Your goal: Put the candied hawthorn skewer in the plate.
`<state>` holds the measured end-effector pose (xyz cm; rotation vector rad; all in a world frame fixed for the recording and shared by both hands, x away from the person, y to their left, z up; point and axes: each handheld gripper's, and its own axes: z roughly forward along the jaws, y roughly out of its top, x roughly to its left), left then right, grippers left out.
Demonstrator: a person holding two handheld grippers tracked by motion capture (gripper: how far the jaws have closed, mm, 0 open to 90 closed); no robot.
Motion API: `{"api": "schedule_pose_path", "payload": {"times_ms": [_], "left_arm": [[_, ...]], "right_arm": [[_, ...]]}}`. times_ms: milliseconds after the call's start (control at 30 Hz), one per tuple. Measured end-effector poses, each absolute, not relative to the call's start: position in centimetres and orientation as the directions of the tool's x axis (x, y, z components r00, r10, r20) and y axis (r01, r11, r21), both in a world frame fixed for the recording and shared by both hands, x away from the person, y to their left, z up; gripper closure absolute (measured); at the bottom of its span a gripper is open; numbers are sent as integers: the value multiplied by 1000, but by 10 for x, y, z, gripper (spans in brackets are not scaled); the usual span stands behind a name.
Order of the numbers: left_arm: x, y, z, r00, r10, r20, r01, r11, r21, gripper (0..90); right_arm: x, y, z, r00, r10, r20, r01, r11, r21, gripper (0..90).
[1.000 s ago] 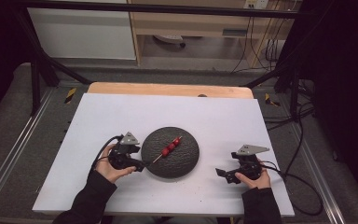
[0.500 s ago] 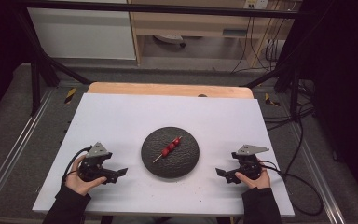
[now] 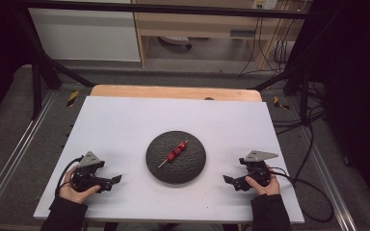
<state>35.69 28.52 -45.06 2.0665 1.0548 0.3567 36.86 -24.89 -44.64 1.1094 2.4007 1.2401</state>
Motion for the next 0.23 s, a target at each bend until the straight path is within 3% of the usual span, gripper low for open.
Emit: {"api": "schedule_pose_path", "payload": {"times_ms": [233], "left_arm": [[357, 285, -450, 618, 781, -91, 562, -358, 745, 71]], "right_arm": [[369, -248, -448, -697, 705, 133, 524, 374, 765, 5]]}}
